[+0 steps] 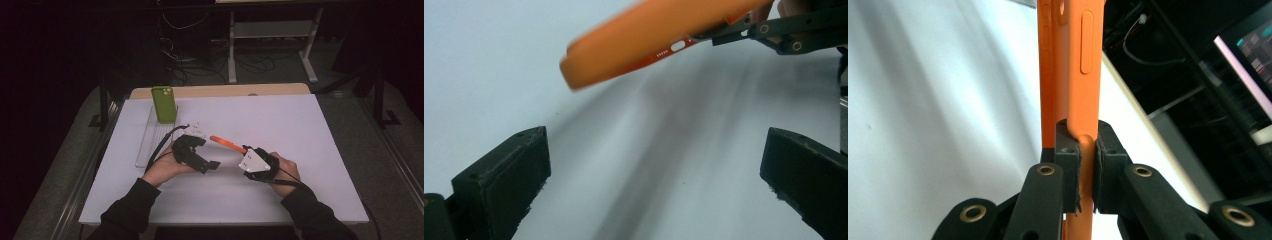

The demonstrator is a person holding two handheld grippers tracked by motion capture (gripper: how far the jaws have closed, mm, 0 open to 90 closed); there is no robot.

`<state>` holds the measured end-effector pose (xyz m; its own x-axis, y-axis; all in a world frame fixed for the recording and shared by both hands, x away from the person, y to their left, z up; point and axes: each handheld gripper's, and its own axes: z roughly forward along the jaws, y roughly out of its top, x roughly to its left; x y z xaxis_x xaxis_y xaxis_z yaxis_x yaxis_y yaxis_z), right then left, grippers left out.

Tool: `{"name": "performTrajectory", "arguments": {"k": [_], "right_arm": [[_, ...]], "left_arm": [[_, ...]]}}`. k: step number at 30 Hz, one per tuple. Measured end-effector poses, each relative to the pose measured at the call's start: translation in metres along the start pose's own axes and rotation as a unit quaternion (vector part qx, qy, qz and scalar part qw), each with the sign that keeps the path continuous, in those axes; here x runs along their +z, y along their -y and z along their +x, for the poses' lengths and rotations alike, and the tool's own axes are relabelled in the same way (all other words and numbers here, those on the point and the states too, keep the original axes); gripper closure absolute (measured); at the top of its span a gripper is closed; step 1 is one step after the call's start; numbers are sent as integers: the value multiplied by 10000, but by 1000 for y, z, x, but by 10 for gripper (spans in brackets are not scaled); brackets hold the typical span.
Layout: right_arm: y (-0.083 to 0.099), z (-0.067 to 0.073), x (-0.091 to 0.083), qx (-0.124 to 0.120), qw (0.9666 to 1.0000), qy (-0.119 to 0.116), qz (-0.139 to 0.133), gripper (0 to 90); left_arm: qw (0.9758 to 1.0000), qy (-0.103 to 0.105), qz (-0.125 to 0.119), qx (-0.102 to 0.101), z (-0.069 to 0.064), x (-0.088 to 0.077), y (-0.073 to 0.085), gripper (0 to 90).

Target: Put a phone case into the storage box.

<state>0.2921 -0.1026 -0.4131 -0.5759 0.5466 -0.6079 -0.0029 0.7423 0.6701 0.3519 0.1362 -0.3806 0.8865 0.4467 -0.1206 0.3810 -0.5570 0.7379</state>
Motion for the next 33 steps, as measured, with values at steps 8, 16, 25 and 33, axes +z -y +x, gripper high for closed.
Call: {"name": "performTrajectory", "arguments": {"k": [8, 16, 25, 33], "right_arm": [[4, -11, 5, 1266, 9906, -513, 24, 821], [12, -27, 8, 2759, 9540, -1172, -53, 821], [11, -29, 8, 3210, 9385, -1267, -80, 821], [4, -25, 8, 3250, 9370, -1274, -121, 821]], "left_arm": [[9999, -127, -51, -59, 2, -1, 0, 0], [9981, -272, -321, -454, 5, -4, -3, 0], [9947, -347, -728, -645, 6, -4, -10, 0], [9924, -330, -978, -671, 5, 0, -22, 0]]}}
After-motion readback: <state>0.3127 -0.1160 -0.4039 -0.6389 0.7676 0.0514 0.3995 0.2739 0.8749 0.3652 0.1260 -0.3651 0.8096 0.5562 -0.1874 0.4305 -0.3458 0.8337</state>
